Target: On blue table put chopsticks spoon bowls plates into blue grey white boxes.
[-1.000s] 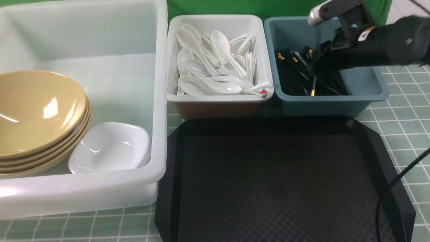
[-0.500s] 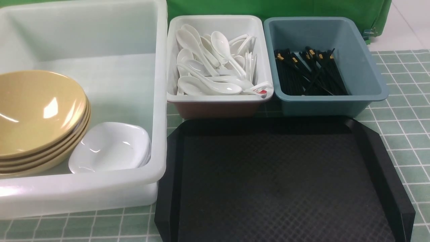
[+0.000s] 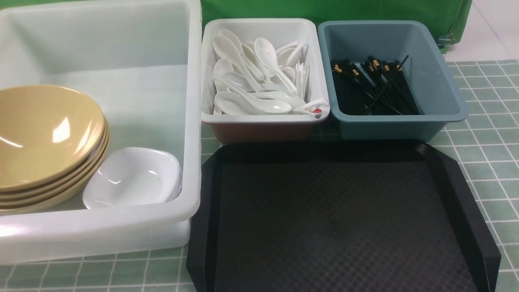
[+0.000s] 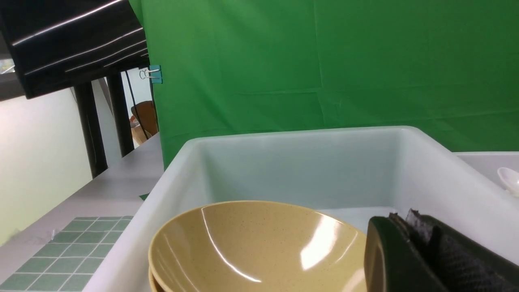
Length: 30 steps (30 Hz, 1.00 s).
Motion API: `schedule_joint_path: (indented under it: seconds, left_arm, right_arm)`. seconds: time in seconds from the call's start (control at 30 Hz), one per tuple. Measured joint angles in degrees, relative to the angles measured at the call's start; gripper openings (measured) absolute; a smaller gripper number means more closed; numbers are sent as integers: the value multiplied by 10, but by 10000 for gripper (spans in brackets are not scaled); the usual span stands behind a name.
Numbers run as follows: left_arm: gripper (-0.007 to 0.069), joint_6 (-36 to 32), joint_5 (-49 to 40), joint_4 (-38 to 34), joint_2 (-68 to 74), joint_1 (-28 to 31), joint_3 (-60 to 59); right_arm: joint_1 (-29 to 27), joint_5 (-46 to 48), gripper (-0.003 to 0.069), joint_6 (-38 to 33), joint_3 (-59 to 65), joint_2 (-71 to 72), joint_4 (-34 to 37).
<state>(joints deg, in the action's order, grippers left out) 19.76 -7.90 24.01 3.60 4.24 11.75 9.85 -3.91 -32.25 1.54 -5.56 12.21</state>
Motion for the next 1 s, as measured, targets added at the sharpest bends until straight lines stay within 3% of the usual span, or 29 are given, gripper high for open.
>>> schedule_joint_path:
  seconds: [0.13, 0.43, 0.63, 1.0]
  left_arm:
    - [2, 0, 0, 0, 0, 0, 0]
    - [2, 0, -1, 0, 0, 0, 0]
    - [2, 0, -1, 0, 0, 0, 0]
    - [2, 0, -1, 0, 0, 0, 0]
  right_arm:
    - [0, 46, 38, 27, 0, 39, 2]
    - [-23, 51, 38, 62, 1, 59, -5]
    - [-92, 76, 38, 252, 1, 62, -131]
    - [-97, 213, 41, 308, 1, 62, -149]
